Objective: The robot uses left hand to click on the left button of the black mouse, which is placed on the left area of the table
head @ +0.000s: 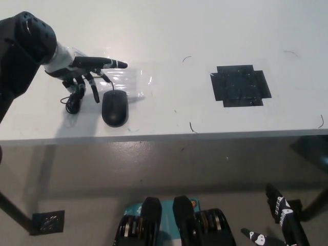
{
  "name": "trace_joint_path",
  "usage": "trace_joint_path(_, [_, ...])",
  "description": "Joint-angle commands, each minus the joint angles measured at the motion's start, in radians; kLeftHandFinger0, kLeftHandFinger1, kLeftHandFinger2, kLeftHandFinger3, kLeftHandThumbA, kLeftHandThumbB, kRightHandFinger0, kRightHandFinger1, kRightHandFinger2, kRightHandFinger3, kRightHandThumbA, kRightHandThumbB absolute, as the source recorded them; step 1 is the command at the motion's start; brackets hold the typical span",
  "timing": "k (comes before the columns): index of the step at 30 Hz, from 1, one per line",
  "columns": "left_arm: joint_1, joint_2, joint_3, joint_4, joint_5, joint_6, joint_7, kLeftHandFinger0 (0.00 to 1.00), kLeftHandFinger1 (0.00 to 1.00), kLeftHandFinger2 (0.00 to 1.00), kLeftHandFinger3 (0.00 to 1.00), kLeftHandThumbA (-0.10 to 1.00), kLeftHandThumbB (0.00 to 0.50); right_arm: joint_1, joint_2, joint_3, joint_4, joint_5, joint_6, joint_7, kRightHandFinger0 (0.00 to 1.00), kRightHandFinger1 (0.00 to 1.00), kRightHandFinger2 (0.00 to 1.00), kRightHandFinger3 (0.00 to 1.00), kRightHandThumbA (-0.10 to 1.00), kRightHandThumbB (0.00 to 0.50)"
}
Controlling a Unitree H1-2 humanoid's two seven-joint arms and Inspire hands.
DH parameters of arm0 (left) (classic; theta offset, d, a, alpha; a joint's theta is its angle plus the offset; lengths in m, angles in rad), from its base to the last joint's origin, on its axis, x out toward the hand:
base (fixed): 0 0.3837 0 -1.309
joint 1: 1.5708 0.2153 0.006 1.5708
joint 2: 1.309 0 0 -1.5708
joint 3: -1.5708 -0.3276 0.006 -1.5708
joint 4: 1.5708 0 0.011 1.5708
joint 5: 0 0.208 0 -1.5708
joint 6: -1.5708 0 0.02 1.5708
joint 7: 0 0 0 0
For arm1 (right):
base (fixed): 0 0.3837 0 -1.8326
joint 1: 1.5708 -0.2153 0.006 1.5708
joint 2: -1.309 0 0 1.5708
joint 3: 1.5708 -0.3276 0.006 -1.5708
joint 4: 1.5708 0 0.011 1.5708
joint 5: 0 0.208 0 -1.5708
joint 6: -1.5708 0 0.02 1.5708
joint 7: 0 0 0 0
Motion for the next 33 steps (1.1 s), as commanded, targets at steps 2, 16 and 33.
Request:
trace_joint_path(2, [-0.077,0.006,0.031,0.034,0.021,0.013,-0.08,0.0,0.24,0.53,1.0,1.0,0.354,-0.011,-0.011,-0.005,-0.028,0.006,-0.025,0.007,1.0,1.0,1.0,1.0,1.0,0.175])
trace_joint_path(16, [-0.138,-0.04,0.036,0.183,0.064,-0.026,-0.159,0.0,0.26,0.59,1.0,1.0,0.481,-0.013,-0.014,-0.007,-0.03,0.009,-0.027,0.008,1.0,1.0,1.0,1.0,1.0,0.171])
trace_joint_path(33, [-0.128,-0.07,0.069,0.22,0.084,-0.119,-0.121,0.33,0.59,0.75,1.0,1.0,0.464,-0.019,-0.016,-0.002,-0.027,0.007,-0.018,0.014,1.0,1.0,1.0,1.0,1.0,0.178])
